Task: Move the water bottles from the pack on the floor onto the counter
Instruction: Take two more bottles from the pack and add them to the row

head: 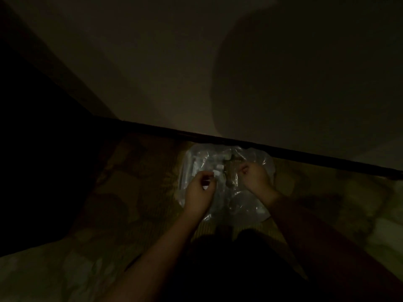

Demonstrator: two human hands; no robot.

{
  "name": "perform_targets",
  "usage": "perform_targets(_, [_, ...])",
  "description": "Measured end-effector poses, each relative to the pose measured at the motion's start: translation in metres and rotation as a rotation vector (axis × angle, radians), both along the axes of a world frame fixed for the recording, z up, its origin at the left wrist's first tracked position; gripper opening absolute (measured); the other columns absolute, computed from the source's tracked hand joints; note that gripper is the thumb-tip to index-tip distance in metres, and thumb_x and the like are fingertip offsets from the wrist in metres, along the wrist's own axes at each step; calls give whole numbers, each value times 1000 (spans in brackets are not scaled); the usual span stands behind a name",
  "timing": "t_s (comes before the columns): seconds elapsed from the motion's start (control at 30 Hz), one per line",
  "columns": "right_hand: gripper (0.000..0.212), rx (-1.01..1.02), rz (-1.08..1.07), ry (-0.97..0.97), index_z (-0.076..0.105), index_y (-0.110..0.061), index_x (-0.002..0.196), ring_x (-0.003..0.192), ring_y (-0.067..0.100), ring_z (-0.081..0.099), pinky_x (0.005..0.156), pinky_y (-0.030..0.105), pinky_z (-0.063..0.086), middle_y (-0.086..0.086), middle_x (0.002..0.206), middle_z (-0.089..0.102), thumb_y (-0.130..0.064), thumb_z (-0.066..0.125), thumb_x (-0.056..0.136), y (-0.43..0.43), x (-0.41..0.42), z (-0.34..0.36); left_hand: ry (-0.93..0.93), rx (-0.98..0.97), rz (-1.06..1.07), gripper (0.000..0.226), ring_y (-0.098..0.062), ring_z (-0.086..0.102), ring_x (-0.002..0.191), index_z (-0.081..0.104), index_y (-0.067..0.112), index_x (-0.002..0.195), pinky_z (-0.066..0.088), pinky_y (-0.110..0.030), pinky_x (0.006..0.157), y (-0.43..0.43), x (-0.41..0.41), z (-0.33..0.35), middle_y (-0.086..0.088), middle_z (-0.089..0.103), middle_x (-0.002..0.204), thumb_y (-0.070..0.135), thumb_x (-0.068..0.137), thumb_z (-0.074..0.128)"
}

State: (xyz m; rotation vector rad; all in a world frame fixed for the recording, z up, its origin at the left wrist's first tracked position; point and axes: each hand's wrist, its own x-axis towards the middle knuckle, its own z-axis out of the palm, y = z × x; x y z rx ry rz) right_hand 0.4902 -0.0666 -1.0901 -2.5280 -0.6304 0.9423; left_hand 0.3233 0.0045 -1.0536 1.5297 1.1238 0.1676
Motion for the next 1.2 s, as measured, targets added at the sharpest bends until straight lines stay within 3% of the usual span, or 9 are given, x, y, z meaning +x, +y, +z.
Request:
perform_targets(0.17, [11, 4, 26, -9, 65, -11, 90, 88, 18, 59, 74, 26, 43, 6, 95, 65, -9, 55, 91, -7, 5, -76, 12, 85, -88, 18, 4, 54, 90, 58, 25, 112, 42, -13, 71, 19, 31, -61, 17, 58, 96, 26, 94, 53])
perform_targets(0.23, [8, -3, 14, 1, 62, -14, 86, 91, 20, 59, 76, 27, 44, 4, 92, 63, -13, 56, 91, -6, 0, -101, 40, 125, -114, 22, 0, 56, 93, 57, 24, 117, 45, -17, 74, 28, 41, -75, 14, 59, 103, 25, 95, 52])
perform_targets(0.4, [16, -45, -4, 141, 60, -23, 106, 74, 9, 51, 58, 23, 34, 1, 96, 64, -30, 59, 91, 7, -13, -148, 96, 248, -169, 27, -8, 56, 98, 57, 19, 122, 50, -28, 83, 43, 44, -92, 3, 60, 117, 20, 96, 49])
perform_targets(0.6, [36, 2, -70, 237, 54, -24, 124, 90, 18, 53, 81, 30, 43, 2, 115, 61, -30, 61, 90, 14, -11, -161, 52, 343, -212, 26, -8, 57, 97, 59, 14, 120, 45, -22, 80, 50, 43, -89, 0, 63, 116, 17, 96, 49])
perform_targets(0.77, [29, -31, -63, 248, 58, -23, 118, 82, 17, 52, 72, 28, 38, 4, 106, 62, -33, 59, 91, 17, -12, -163, 127, 337, -278, 26, -10, 57, 101, 59, 17, 120, 50, -29, 86, 54, 36, -94, 1, 62, 117, 17, 95, 52])
perform_targets(0.93, [36, -77, -39, 291, 62, -21, 116, 95, 22, 60, 88, 38, 49, 6, 106, 65, -44, 60, 88, 14, -12, -172, 170, 290, -248, 26, -11, 58, 96, 58, 17, 120, 55, -39, 83, 64, 33, -96, 0, 61, 114, 18, 95, 52])
perform_targets(1.03, [38, -96, -48, 303, 63, -19, 113, 94, 23, 61, 87, 37, 50, 5, 100, 65, -46, 61, 87, 14, -11, -173, 152, 270, -241, 25, -15, 60, 96, 59, 15, 119, 56, -42, 82, 66, 35, -96, -2, 62, 113, 18, 96, 51])
perform_targets(1.13, [33, -80, -116, 299, 66, -20, 103, 84, 18, 61, 72, 28, 45, 2, 91, 64, -47, 64, 84, 9, -9, -169, 136, 290, -237, 23, -6, 57, 89, 60, 16, 117, 54, -30, 77, 65, 40, -99, 2, 61, 110, 18, 95, 51])
perform_targets(1.2, [28, -29, -191, 267, 65, -21, 100, 83, 12, 60, 70, 28, 45, 0, 94, 66, -42, 69, 82, 3, -5, -160, 122, 272, -239, 23, 1, 54, 85, 60, 18, 117, 47, -19, 69, 62, 45, -100, 5, 61, 108, 20, 95, 52])
